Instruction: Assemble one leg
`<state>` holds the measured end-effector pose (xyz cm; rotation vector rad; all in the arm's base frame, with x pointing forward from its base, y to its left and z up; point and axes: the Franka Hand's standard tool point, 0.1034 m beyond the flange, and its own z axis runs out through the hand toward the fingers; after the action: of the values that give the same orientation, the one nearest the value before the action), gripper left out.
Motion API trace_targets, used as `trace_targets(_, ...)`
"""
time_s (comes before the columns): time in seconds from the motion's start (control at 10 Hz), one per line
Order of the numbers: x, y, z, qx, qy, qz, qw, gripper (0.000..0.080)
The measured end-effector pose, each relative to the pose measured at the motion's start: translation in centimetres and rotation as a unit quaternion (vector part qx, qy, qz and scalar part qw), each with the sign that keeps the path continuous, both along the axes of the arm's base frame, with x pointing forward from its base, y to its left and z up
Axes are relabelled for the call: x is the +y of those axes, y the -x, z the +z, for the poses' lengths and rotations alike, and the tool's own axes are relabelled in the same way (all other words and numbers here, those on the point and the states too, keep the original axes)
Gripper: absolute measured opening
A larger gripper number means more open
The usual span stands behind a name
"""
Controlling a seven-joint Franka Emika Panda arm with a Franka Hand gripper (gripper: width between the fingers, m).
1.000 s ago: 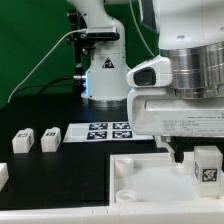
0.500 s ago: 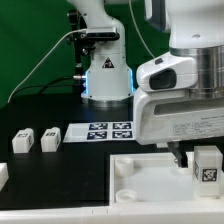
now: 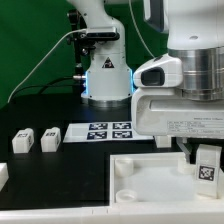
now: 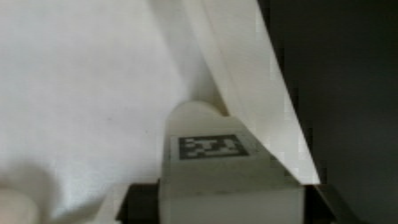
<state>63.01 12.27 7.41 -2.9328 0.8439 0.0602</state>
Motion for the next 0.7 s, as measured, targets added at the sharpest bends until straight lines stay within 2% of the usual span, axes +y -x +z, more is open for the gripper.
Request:
trace_targets(0.2, -0.19, -0.16, -0.11, 0.011, -0.007, -0.168, 0.986, 0.0300)
trace_targets(0.3, -0.24, -0.15, -0.30, 0.014, -0.015, -0.253, 0.967, 0.0300)
trace_targets(0.5, 0.21, -0.13, -0.42, 0.028, -0.038, -0.435, 0.899, 0.0299)
trace_targets(0.6, 0.39, -0.05, -0.53, 0.038, -0.042, -0.484, 0.873, 0.0297)
trace_targets(0.7, 0.46, -0.09, -0.52, 0.043, -0.045, -0.510, 0.858, 0.0297)
